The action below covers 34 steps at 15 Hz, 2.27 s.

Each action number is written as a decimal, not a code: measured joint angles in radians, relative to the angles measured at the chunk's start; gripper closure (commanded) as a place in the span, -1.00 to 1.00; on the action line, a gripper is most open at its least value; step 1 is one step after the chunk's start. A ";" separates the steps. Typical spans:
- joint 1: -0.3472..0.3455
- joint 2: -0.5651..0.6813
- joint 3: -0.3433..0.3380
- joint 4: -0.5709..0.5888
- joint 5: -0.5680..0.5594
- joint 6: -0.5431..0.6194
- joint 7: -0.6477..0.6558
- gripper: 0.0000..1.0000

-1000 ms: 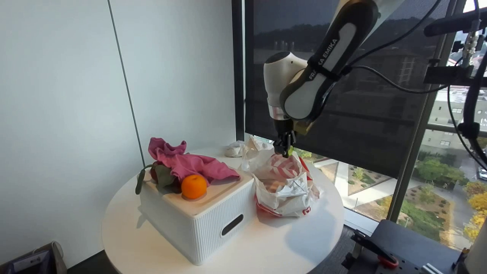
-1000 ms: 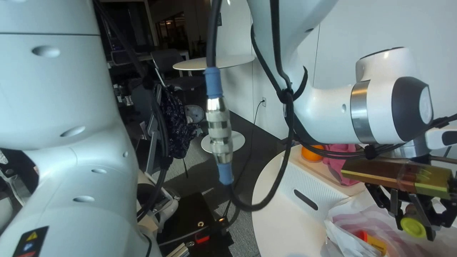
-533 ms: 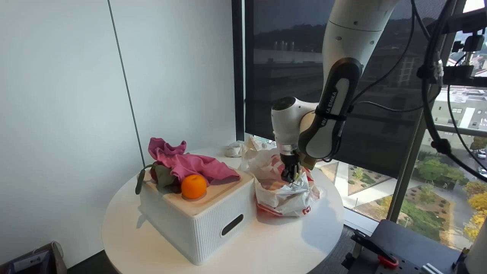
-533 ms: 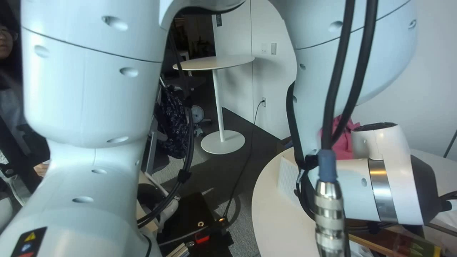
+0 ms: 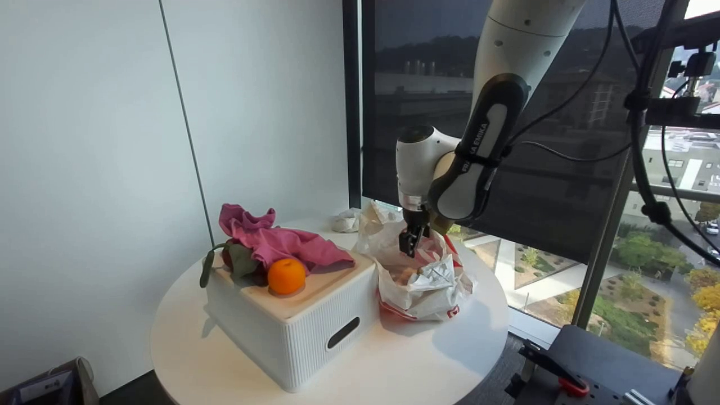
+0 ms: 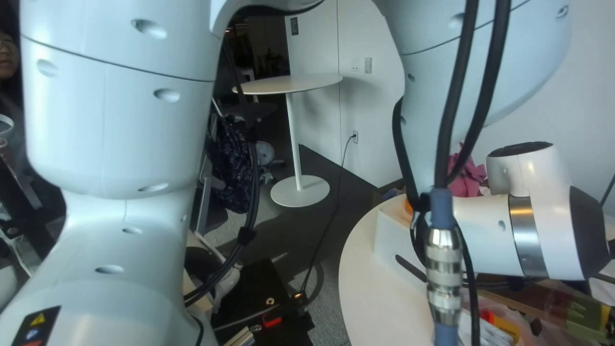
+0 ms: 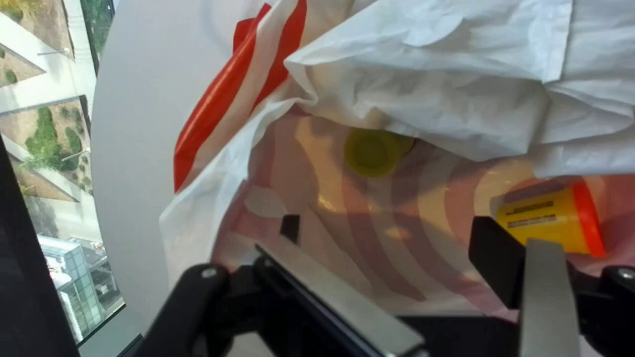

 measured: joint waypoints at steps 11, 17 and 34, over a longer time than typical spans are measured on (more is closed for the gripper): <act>-0.111 -0.265 0.697 -0.127 0.923 -0.028 -0.608 -1.00; 0.053 -0.221 0.607 -0.061 0.921 -0.028 -0.642 -1.00; 0.243 0.000 0.335 0.079 0.674 0.014 -0.578 0.13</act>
